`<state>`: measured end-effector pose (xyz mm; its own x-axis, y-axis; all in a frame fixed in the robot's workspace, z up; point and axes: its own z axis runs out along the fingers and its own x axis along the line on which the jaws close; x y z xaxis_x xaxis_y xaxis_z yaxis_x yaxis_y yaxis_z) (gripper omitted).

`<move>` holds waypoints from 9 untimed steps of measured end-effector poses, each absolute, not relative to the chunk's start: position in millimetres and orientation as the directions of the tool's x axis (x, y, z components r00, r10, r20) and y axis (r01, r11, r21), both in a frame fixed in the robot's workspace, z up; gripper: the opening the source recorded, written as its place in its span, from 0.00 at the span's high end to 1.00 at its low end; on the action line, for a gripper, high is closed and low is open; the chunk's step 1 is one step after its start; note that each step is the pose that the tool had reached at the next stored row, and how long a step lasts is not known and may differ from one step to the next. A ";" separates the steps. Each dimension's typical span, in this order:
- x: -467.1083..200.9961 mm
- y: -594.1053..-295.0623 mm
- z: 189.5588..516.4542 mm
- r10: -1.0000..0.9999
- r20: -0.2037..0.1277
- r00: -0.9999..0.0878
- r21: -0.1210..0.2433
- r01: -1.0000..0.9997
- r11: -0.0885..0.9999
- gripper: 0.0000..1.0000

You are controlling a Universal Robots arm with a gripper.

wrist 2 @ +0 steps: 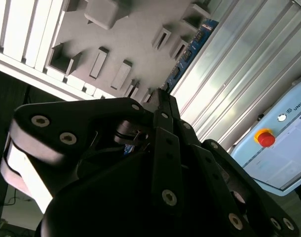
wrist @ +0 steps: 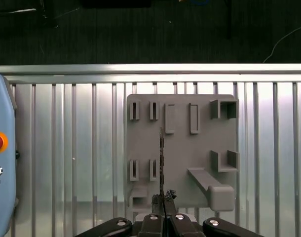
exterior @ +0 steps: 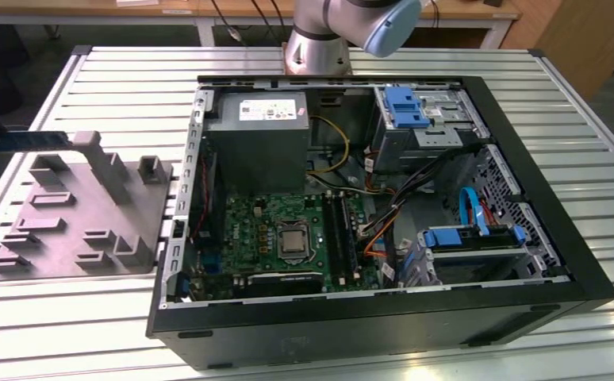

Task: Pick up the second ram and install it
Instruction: 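Pick up the second ram and move it above second insertion slot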

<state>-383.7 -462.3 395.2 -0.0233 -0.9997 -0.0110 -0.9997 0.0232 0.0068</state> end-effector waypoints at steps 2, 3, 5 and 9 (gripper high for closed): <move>-382.3 -462.3 395.1 -1.000 -0.011 -0.023 0.007 -1.000 0.023 0.89; -382.2 -462.3 395.1 -1.000 -0.011 -0.023 0.007 -1.000 0.023 0.89; -382.1 -462.3 395.2 -1.000 -0.011 -0.023 0.007 -1.000 0.023 0.89; -382.0 -462.3 395.7 -1.000 -0.011 -0.023 0.007 -1.000 0.023 0.89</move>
